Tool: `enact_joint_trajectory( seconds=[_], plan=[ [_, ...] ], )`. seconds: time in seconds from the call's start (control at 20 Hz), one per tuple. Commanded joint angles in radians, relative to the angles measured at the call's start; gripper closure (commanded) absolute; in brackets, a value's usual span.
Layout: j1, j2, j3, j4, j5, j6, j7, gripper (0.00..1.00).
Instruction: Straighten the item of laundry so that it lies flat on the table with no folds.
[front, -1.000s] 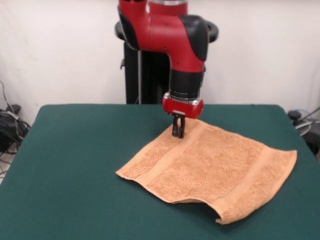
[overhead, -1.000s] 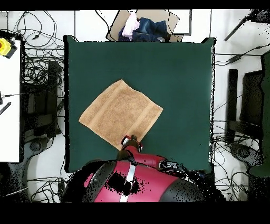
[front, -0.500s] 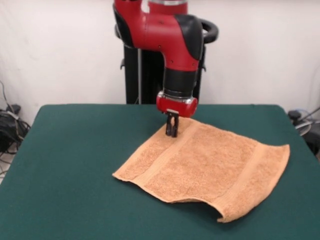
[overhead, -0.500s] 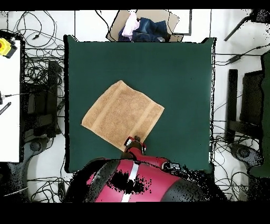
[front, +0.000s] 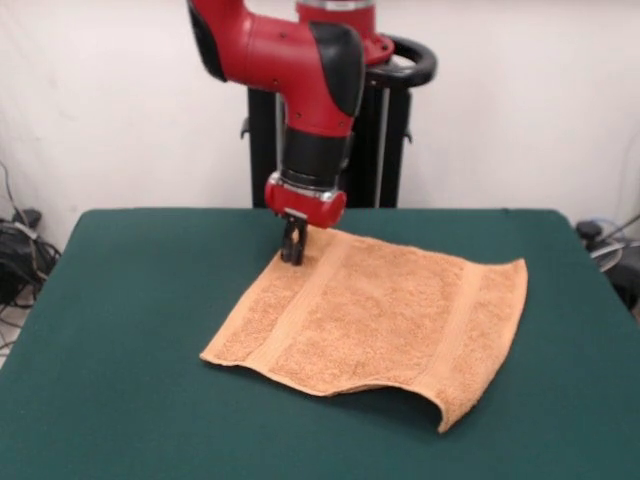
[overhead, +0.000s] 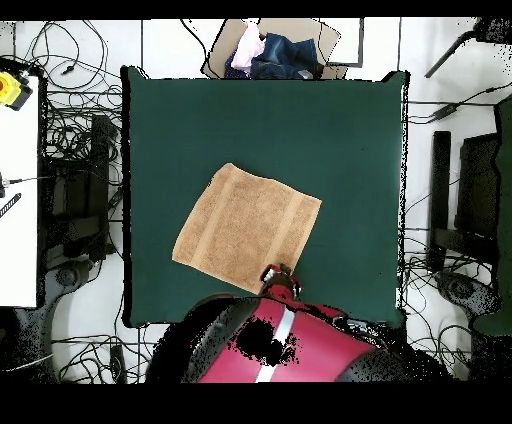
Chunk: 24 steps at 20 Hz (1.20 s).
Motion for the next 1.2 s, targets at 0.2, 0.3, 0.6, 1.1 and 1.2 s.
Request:
enact_joint_trajectory(
  seconds=[0.2,0.3,0.6,1.1,1.2],
  plan=[
    [-0.077,0.006,-0.068,-0.102,-0.087,0.123,-0.004,1.0],
    [-0.081,0.002,-0.066,-0.108,-0.096,0.131,0.0,1.0],
    [-0.063,0.005,-0.069,-0.113,-0.09,0.128,0.028,1.0],
    [-0.056,-0.162,0.056,-0.062,-0.064,0.259,0.066,1.0],
    [-0.058,-0.172,0.076,-0.064,-0.059,0.267,0.075,1.0]
  ],
)
